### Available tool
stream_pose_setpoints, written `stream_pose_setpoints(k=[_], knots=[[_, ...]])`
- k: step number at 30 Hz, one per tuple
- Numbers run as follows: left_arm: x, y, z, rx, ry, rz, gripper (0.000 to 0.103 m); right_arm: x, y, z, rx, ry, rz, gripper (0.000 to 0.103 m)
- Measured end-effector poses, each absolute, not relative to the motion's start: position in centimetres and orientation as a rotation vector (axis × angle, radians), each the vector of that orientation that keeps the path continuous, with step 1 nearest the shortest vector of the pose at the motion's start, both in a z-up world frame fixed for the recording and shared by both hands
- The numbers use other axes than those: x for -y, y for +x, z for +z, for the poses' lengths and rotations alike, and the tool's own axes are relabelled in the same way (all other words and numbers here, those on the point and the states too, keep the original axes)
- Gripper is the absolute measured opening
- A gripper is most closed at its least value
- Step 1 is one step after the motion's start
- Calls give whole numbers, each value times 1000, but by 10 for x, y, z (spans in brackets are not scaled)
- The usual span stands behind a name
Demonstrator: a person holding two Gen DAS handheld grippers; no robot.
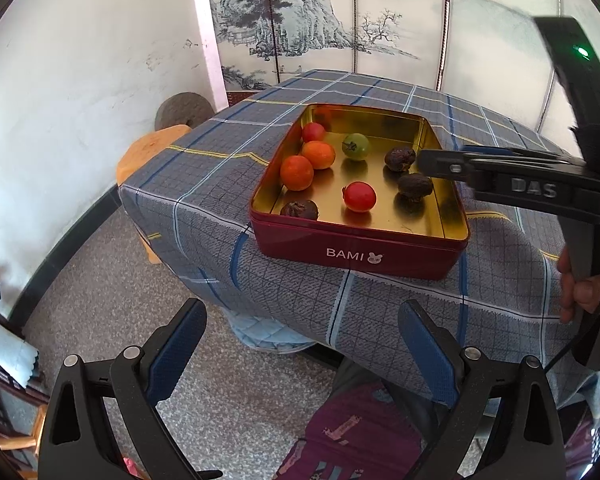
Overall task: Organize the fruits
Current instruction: 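Move the left gripper to the last brown fruit and grasp it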
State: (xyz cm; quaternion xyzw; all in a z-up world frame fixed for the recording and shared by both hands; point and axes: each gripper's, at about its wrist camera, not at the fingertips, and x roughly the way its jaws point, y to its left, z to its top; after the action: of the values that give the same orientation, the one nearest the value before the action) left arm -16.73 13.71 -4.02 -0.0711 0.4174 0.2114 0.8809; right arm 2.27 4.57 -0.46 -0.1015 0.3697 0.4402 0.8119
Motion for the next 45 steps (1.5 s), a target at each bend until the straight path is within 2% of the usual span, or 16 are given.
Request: stream_pose_setpoints(k=[16,22,26,29,34,38,42,45], knots=[[-104,-146,-32,-858,-14,362,96,138,74,-39,-858,-77,516,83],[-81,-116,-12,-797,86,222,96,199,81,-50,-865,-66,384,84],[-58,-79,2,-778,209,80,96,229,83,-58,-877,-10,352,84],[-45,-37,5,-859,214,-87,96,235,84,-60,-880,21,364,84],[-33,33,5,-922,196,-254,96,233,80,-56,-854,22,400,93],[-15,90,-12,-931,290,-370,96,236,77,-54,-842,54,416,95],[-4,133,-32,-971,368,-442,87,240,75,-54,-841,83,437,96],[0,161,-43,-1017,355,-492,87,238,76,-54,-848,85,455,96]])
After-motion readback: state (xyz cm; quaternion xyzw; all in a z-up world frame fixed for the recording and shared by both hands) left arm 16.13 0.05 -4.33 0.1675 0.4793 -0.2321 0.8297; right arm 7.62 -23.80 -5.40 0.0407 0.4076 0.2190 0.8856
